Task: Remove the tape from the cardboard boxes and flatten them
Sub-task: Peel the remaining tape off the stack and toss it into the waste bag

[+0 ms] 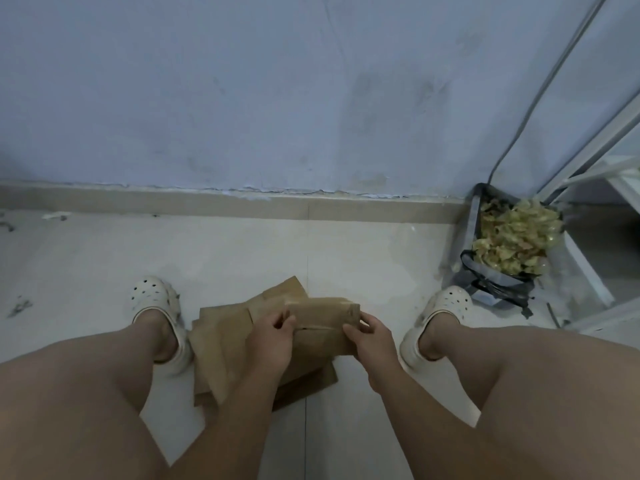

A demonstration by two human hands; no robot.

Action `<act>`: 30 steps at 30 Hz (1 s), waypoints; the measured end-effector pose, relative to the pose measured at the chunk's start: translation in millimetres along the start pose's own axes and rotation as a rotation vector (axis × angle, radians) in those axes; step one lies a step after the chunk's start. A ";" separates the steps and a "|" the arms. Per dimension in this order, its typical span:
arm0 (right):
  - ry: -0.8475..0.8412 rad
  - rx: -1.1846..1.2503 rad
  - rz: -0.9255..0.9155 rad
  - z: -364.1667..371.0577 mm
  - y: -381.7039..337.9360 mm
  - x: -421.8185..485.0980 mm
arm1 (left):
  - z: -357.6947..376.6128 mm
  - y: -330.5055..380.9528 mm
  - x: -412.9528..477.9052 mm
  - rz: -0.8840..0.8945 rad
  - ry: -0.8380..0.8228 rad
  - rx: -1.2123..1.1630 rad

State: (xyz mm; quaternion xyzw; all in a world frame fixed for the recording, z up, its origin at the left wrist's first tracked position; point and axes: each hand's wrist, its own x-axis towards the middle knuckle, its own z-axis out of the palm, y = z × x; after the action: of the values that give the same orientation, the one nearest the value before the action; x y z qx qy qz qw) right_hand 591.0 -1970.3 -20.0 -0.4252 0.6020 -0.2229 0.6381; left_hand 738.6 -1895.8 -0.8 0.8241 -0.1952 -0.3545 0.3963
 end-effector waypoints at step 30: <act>0.039 -0.362 0.122 32.7 54.8 40.4 | 29.1 -86.2 46.5 -0.267 0.012 -0.003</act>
State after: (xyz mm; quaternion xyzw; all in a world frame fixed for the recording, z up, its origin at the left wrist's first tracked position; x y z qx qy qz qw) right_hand 617.0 -1963.9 -90.6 -0.4913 0.6690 -0.0801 0.5520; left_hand 751.8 -1886.3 -101.6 0.8442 -0.0808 -0.3995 0.3480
